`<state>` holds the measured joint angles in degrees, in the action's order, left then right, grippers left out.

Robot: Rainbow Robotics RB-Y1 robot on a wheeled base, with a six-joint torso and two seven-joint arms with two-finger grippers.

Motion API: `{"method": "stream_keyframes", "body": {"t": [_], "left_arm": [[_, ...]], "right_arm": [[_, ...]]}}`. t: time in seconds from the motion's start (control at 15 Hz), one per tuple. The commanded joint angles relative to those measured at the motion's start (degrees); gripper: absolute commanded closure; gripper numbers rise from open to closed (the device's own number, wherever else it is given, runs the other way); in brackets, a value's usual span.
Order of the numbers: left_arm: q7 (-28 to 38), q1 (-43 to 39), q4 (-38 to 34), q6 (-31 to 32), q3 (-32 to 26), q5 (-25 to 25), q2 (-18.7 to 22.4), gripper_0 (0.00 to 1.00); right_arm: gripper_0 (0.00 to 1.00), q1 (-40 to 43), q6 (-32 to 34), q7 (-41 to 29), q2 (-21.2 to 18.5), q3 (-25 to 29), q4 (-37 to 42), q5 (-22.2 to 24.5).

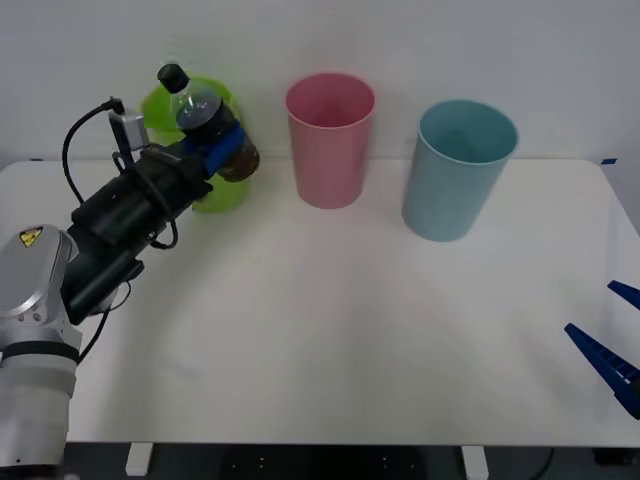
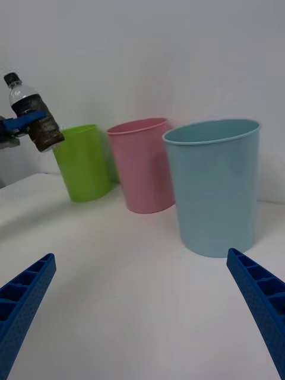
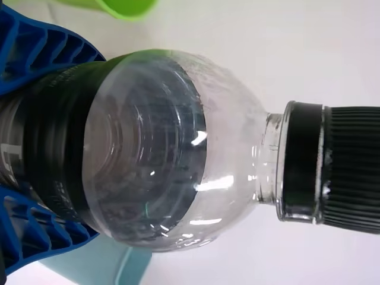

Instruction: Grasp the object on the table and drop it into the matching bin: aluminum can to the light blue bin, PET bottle to the pink bin.

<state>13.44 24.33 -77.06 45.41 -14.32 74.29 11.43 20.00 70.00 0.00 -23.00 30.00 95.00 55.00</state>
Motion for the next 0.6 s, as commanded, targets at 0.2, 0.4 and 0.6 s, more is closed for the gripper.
{"method": "stream_keyframes", "body": {"t": [0.2, 0.4, 0.6], "left_arm": [[7.92, 7.40, 0.51, -3.05, 1.05, 5.34, 0.00, 1.00], [7.74, 14.08, 7.28, -4.63, 2.19, 7.10, -0.09, 1.00], [8.01, 20.93, 14.57, -5.42, 2.37, 9.91, -0.18, 1.00]], "right_arm": [[0.00, 0.00, 0.00, 0.00, 0.00, 0.00, 0.00, 0.00], [0.00, 0.00, 0.00, 0.00, 0.00, 0.00, 0.00, 0.00], [0.00, 0.00, 0.00, 0.00, 0.00, 0.00, 0.00, 0.00]]}}
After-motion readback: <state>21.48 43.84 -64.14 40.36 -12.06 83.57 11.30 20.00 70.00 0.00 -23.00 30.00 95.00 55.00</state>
